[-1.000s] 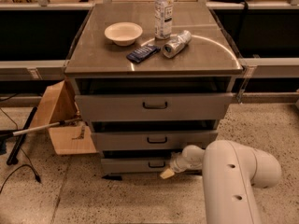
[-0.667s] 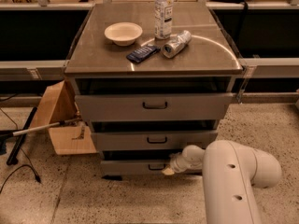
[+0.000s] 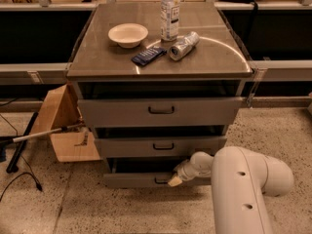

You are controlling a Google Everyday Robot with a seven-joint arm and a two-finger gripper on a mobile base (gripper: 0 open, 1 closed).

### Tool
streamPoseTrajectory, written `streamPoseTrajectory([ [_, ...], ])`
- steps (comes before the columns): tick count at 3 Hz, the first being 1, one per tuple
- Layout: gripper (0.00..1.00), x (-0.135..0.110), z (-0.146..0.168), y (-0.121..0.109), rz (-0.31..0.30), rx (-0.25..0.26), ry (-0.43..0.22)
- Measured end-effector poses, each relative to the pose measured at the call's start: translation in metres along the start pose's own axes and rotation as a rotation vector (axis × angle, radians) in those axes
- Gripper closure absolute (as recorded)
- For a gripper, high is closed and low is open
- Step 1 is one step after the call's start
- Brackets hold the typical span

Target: Open bottom drawer

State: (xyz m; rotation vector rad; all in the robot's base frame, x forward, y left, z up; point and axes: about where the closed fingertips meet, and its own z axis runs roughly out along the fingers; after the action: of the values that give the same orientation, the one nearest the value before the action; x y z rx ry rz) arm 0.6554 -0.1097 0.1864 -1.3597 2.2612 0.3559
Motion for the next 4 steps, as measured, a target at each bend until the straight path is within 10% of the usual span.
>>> streamPoseTrajectory([
  [4, 1.00, 0.008, -0.021, 0.027, -0.032, -0.004, -0.031],
])
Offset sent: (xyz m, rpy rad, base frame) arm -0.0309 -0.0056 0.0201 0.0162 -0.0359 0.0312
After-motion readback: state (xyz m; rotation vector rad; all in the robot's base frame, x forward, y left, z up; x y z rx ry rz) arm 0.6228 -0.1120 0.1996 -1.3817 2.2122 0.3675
